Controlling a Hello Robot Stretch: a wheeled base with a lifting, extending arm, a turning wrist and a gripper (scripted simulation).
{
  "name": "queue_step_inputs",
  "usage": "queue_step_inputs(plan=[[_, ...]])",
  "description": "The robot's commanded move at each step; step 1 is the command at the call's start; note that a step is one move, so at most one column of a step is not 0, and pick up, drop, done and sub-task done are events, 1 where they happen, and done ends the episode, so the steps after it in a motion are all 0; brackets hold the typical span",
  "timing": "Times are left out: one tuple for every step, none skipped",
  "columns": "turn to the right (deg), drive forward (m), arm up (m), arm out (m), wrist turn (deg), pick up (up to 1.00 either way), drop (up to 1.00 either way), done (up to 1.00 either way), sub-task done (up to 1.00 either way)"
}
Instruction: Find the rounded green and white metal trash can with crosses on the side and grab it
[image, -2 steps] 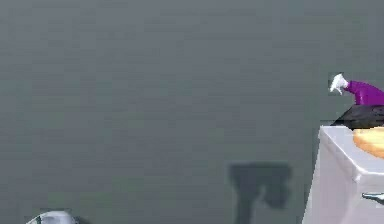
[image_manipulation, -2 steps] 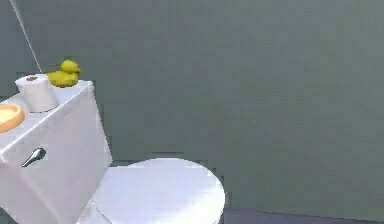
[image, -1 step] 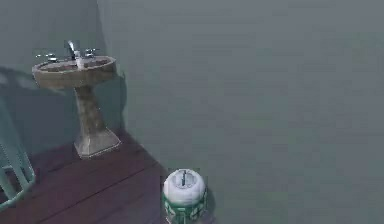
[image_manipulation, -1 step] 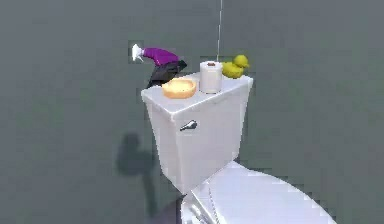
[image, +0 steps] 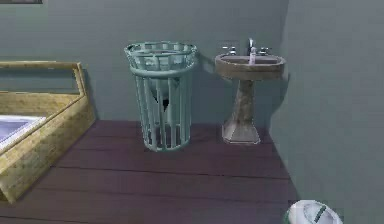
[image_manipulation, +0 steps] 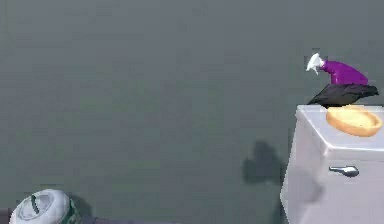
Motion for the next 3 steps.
queue_step_inputs(plan=[[-45.0, 0.00, 0.00, 0.00, 0.0, 0.00, 0.00, 0.00, 0.00], [45.0, 0.00, 0.00, 0.00, 0.0, 0.00, 0.00, 0.00, 0.00], [39.0, 0.00, 0.00, 0.00, 0.0, 0.00, 0.00, 0.00, 0.00]])
